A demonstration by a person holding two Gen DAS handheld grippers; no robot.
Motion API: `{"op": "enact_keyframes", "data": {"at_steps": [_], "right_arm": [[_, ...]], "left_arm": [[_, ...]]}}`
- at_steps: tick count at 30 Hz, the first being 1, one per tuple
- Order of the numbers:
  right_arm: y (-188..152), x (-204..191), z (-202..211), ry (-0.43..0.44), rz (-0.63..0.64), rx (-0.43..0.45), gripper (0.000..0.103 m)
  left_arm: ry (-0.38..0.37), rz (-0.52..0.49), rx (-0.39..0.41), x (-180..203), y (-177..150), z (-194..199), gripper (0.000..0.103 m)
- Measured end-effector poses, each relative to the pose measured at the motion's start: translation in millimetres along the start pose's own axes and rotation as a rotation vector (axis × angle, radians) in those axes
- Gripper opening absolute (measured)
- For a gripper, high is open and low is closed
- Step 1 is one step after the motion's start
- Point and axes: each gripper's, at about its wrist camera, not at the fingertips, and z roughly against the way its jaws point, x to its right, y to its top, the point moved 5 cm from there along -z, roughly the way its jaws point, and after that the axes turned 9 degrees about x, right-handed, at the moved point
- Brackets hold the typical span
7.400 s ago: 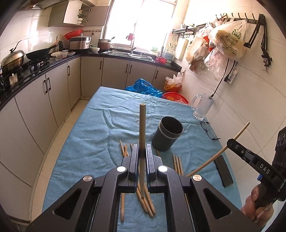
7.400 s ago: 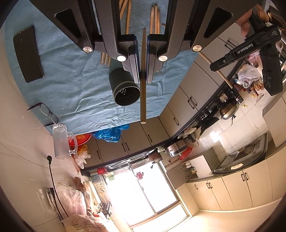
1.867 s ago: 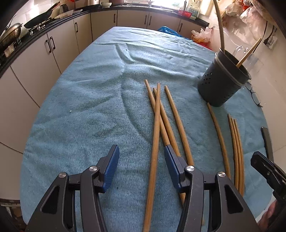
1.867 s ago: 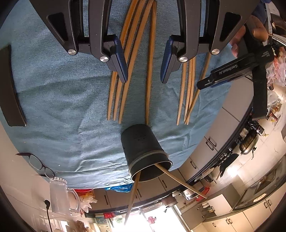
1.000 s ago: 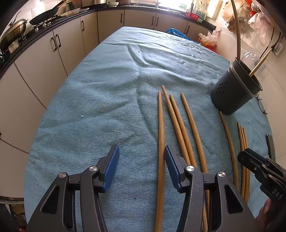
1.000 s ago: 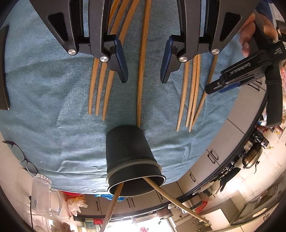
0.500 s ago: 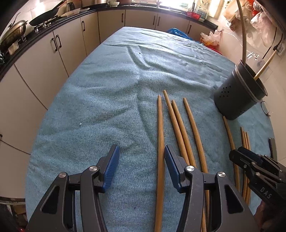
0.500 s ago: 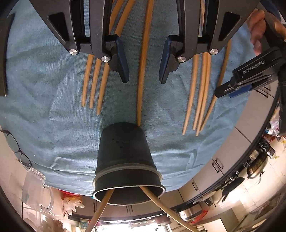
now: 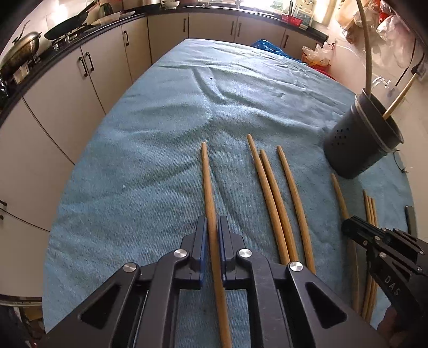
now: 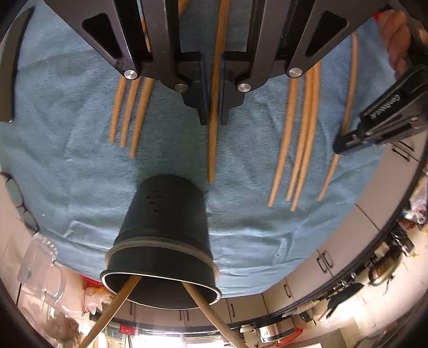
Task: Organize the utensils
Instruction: 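Close the left tool on a chopstick while the right tool grasps another, then lift the held chopsticks upright with both tools toward the black cup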
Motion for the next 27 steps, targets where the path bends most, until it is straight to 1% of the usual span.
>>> {"op": "enact_keyframes", "data": {"at_steps": [4, 6, 10, 13, 19, 23, 25, 27], "right_arm": [[1, 0, 16, 0.054, -0.023, 0.042, 0.008], [1, 0, 27, 0.068, -0.028, 0.068, 0.008], [6, -1, 51, 0.09, -0.042, 0.125, 0.008], [9, -2, 71, 0.098, -0.04, 0.178, 0.008], [15, -11, 110, 0.141, -0.049, 0.28, 0.008], [20, -17, 125, 0.144, -0.042, 0.321, 0.008], [20, -19, 127, 0.144, -0.043, 0.325, 0.008], [19, -17, 128, 0.141, -0.049, 0.325, 0.008]], "left_arm": [[-0.018, 0.003, 0.017, 1, -2, 9, 0.007], [-0.032, 0.006, 0.031, 3, -1, 16, 0.007], [-0.065, 0.008, 0.078, 6, 3, 39, 0.007], [-0.076, 0.006, 0.109, 7, 7, 55, 0.007], [-0.103, -0.001, 0.171, 13, 13, 88, 0.007], [-0.12, -0.016, 0.199, 16, 18, 101, 0.007], [-0.113, -0.013, 0.18, 14, 18, 98, 0.008], [-0.111, 0.011, 0.124, 9, 16, 86, 0.013]]}}
